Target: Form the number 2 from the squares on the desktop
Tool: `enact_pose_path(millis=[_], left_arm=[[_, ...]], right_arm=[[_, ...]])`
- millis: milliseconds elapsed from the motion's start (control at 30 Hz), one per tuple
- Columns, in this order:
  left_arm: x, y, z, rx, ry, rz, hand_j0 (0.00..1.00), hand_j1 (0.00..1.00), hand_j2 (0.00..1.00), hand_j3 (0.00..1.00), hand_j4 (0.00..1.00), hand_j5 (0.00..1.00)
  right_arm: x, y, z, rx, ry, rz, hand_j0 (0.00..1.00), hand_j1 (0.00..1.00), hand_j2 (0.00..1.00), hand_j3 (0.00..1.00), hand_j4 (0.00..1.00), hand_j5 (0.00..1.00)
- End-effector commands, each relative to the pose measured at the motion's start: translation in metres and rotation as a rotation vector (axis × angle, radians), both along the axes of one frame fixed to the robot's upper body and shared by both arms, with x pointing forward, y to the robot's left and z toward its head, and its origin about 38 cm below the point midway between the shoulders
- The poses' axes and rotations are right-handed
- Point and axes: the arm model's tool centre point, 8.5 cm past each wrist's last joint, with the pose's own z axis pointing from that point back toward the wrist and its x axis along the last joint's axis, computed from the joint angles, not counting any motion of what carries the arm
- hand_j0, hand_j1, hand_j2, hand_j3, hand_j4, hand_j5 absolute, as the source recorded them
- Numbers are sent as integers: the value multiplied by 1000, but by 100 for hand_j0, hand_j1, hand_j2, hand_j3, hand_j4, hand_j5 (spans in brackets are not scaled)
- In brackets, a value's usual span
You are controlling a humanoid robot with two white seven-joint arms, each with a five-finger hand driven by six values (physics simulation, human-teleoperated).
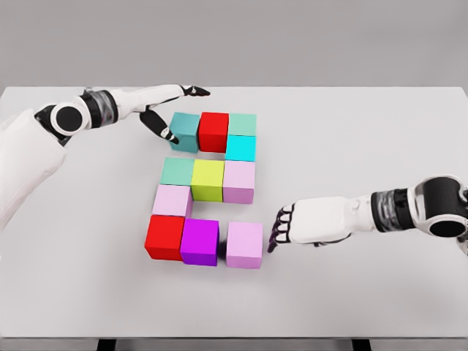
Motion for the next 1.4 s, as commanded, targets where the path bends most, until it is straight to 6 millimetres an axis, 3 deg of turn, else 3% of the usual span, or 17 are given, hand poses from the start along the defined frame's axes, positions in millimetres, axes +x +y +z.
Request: enact_pose_path(millis=[0,900,1133,1233,1367], left_arm=[[0,-1,-1,-6,4,3,100,100,100,100,100,100],[-1,-14,-1,-14,2,-23,100,100,100,100,100,100],[-1,-15,0,-15,-1,-26,100,100,100,100,100,100],[-2,-20,4,-19,-12,-41,100,100,100,100,100,100],[-6,-25,14,-33,-45,-89,100,100,100,100,100,100]], right_arm=[[-6,9,-9,1,24,24,83,83,83,83,83,83],[-1,27,0,28,2,58,84,84,84,84,84,84],[1,27,4,29,-11,56,100,100,100,100,100,100],[2,26,4,30,-12,56,100,100,100,100,100,100],[17,12,29,63,-82,-6,100,100,100,100,100,100]])
